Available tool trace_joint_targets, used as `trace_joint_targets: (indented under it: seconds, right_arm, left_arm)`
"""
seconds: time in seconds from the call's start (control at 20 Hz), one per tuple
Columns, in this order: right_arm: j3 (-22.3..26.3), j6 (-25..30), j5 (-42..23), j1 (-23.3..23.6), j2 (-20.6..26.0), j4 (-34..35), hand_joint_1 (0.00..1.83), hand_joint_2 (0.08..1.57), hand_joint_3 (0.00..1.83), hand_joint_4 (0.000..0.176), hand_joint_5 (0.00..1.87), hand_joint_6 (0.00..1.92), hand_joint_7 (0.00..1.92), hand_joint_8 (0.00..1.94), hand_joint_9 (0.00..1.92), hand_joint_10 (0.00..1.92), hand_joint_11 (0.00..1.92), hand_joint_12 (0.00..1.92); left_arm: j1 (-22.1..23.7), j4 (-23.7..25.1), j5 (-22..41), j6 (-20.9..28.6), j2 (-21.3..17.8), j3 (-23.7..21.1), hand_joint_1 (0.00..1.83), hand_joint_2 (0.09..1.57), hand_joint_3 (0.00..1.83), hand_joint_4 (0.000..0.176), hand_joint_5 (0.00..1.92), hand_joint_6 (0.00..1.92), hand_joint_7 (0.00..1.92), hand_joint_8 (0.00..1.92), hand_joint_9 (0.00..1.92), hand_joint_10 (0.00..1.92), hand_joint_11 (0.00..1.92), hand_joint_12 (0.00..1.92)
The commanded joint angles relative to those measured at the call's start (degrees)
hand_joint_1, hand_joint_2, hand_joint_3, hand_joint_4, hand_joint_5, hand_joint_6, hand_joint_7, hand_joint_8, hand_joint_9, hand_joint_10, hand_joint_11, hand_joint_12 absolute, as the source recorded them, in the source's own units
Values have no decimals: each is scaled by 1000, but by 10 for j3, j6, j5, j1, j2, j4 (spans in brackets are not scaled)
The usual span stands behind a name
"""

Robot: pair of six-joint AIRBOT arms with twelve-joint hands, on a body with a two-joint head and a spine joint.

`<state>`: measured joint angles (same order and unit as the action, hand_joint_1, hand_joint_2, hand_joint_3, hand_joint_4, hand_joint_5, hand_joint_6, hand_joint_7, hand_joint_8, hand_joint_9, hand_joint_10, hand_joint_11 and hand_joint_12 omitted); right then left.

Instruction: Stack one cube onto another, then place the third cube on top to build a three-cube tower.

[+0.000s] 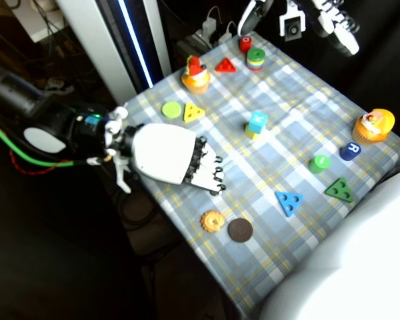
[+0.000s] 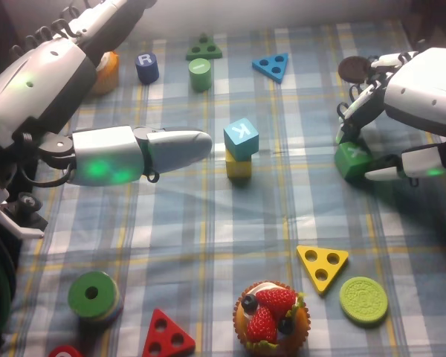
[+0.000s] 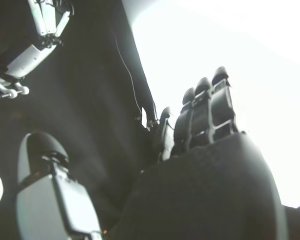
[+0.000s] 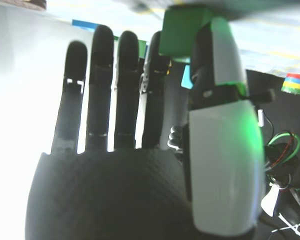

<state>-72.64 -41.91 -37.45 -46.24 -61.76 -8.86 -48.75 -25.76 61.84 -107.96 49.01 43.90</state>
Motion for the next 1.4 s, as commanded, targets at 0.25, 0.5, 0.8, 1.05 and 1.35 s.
trace_joint_targets:
  seconds: [0.25, 0.5, 0.8, 1.05, 1.35]
  right_arm:
    - [-25, 87, -66, 86, -15, -105, 1152, 1059, 1, 0, 1107, 769, 958, 9, 819, 24, 90, 1397]
    - [-69, 197, -66, 182, -65, -253, 1183, 1063, 0, 0, 1097, 772, 934, 9, 843, 17, 305, 1058]
    - [-93, 233, -66, 200, -97, -298, 1185, 1050, 1, 0, 1127, 721, 904, 9, 748, 20, 105, 1178]
    - [-97, 234, -61, 200, -106, -306, 1187, 1045, 0, 0, 1140, 698, 902, 3, 725, 5, 45, 1226]
    - [-97, 234, -53, 199, -114, -312, 1184, 1044, 0, 0, 1142, 697, 908, 3, 750, 11, 4, 1340]
  left_arm:
    - [-5, 18, 64, 4, -15, -2, 621, 775, 2, 176, 0, 0, 0, 0, 0, 0, 18, 17]
    - [-10, 19, 57, 4, -18, -3, 686, 776, 1, 176, 0, 0, 0, 0, 0, 0, 24, 21]
    - [-12, 22, 53, 4, -17, -3, 731, 775, 0, 176, 0, 0, 0, 0, 0, 0, 13, 19]
    - [-12, 22, 51, 4, -17, -3, 723, 793, 6, 176, 0, 0, 0, 0, 0, 0, 2, 13]
    - [-11, 22, 51, 4, -17, -3, 704, 792, 3, 176, 0, 0, 0, 0, 0, 0, 27, 25]
